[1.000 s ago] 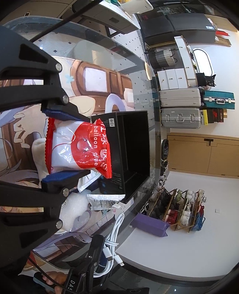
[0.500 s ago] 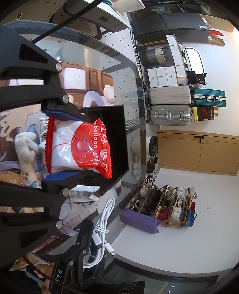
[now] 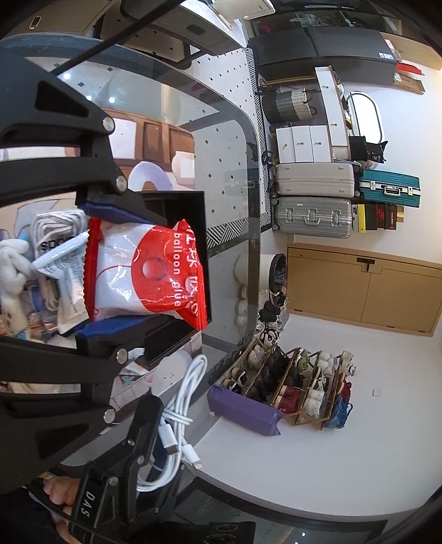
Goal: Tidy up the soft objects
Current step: 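Lift and carry the bag with the left tool while the right tool carries the cables to the black box, then open the left tool to drop the bag into the box while the right tool releases the cables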
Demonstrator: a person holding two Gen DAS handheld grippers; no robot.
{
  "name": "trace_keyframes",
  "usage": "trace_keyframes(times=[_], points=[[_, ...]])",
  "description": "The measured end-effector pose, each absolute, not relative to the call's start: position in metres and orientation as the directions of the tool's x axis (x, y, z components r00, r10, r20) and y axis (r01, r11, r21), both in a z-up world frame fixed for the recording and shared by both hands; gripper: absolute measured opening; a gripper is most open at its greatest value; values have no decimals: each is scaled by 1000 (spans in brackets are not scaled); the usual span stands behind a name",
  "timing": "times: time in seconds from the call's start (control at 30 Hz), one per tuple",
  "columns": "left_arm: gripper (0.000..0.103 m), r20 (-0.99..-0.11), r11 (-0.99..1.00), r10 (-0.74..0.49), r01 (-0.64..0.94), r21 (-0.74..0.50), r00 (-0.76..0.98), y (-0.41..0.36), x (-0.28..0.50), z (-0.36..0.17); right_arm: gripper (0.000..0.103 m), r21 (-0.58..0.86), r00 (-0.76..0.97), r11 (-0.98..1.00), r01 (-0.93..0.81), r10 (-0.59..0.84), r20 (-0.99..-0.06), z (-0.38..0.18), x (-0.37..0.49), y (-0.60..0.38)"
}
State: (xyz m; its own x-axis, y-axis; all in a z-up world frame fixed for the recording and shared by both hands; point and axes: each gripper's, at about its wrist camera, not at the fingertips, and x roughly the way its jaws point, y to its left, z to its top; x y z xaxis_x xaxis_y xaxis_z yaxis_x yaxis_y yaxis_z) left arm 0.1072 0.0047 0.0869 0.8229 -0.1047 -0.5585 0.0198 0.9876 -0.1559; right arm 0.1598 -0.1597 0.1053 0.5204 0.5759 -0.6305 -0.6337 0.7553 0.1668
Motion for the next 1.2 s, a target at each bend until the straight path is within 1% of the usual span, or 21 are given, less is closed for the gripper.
trace_keyframes(times=[0.53, 0.73, 0.97, 1.2], points=[[46, -595, 987, -78, -23, -161, 800, 15, 148, 78, 36, 173, 461, 736, -655, 570, -681, 94, 209, -127], [46, -626, 983, -71, -51, -174, 777, 18, 162, 69, 36, 182, 425, 734, -655, 557, -713, 80, 234, -115], [46, -651, 984, -51, -72, -161, 758, 19, 174, 59, 36, 181, 404, 740, -648, 535, -742, 63, 254, -103], [46, -668, 985, -41, -81, -150, 743, 21, 180, 50, 36, 176, 406, 747, -641, 524, -748, 52, 270, -99]])
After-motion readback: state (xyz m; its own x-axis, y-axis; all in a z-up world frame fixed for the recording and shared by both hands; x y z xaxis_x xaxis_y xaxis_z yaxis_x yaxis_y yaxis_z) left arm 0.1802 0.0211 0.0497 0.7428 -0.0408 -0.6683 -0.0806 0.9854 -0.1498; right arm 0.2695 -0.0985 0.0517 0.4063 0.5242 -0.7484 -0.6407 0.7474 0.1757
